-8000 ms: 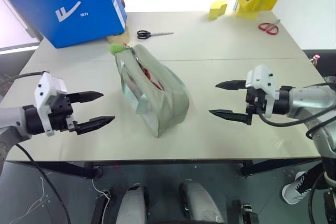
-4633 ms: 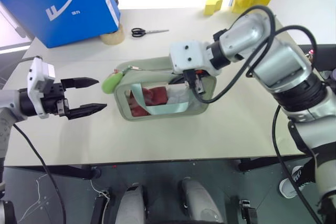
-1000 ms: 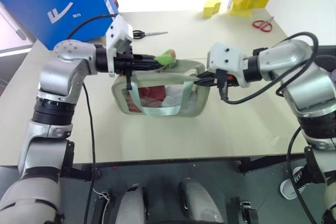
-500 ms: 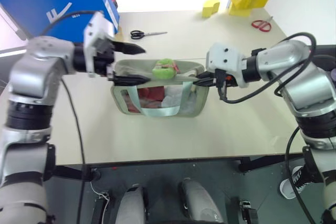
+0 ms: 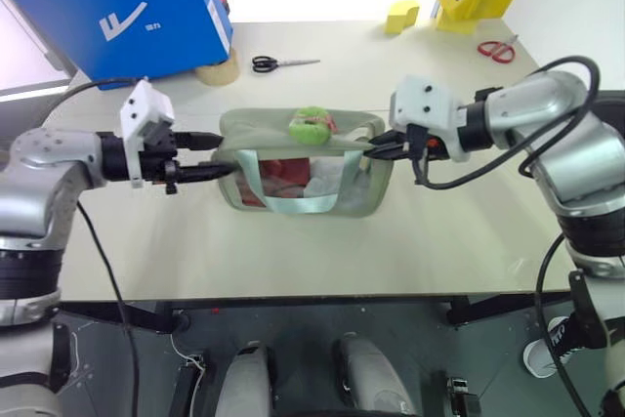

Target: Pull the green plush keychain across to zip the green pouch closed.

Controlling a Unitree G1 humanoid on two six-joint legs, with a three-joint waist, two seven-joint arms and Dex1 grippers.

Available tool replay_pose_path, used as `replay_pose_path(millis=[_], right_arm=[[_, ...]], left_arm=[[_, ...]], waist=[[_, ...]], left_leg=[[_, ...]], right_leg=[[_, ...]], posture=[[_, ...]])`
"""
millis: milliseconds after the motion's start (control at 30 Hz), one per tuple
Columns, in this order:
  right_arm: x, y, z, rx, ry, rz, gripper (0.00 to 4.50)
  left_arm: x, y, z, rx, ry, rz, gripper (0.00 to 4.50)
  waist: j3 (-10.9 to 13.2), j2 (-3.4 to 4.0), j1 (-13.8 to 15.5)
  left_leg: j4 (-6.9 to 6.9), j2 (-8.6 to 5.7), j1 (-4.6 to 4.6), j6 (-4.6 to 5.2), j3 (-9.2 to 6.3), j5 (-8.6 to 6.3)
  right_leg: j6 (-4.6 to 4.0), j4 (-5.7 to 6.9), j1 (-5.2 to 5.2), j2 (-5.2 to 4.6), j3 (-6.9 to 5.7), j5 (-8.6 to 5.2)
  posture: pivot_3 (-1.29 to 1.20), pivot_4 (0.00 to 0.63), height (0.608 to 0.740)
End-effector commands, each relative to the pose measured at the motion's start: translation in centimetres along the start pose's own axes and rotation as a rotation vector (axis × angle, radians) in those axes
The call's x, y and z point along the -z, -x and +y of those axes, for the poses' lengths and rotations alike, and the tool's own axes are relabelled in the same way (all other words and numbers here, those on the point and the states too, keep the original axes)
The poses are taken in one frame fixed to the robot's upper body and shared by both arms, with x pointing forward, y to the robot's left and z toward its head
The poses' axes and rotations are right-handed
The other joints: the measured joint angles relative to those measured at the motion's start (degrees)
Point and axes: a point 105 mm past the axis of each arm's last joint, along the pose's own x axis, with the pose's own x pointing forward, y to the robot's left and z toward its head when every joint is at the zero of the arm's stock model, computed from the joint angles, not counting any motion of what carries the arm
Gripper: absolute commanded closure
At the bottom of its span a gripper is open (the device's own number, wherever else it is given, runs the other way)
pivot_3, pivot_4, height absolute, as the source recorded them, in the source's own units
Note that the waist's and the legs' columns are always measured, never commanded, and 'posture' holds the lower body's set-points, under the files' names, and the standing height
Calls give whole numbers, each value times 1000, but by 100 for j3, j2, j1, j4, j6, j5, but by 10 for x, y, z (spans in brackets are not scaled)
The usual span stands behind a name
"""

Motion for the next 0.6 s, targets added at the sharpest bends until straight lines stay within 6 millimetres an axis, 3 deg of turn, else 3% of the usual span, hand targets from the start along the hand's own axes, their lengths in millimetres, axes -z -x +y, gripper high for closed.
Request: replay_pose_path(millis=[33,67,200,300,500,600], right_arm=[[-16,15,-9,43,58,-31,4500],[-18,17,-9,43,57,-39,4500],[-39,41,-16,58,68,-163,4500],[-61,57,-22,56,42,-284,3296],[-77,42,-23,33,75,-329,115],[-81,36,-18,2,77,-339,20]], left_arm=[[-5,-1,-2,-4,-43,1,4055],[-4,0,-2,-4,-42,2,4465],[-3,0,-4,-2,-52,17,4465],[0,2,-1,-23,-63,35,4500],[-2,0,0,-24,-91,31,4500],[-4,-1,-1,-15,-103,28,4500]], waist=[[0,0,0],[0,0,0],[1,1,43],[3,5,50],[1,1,20],[1,1,45]], left_leg=[[-3,0,0,0,0,0],[-5,1,0,0,0,0],[-6,2,-2,0,1,0],[-5,1,-3,0,3,0],[-6,5,6,2,6,-1],[-5,3,4,1,12,-1]], right_leg=[[0,-1,-1,0,0,0],[0,-2,-3,0,0,0],[0,-5,-4,-1,0,0],[0,-6,-4,-3,1,0],[-1,-6,4,3,-2,0],[-1,-5,4,2,-1,0]], posture=[[0,150,737],[0,150,737],[0,150,737],[0,150,737],[0,150,737],[0,150,737]])
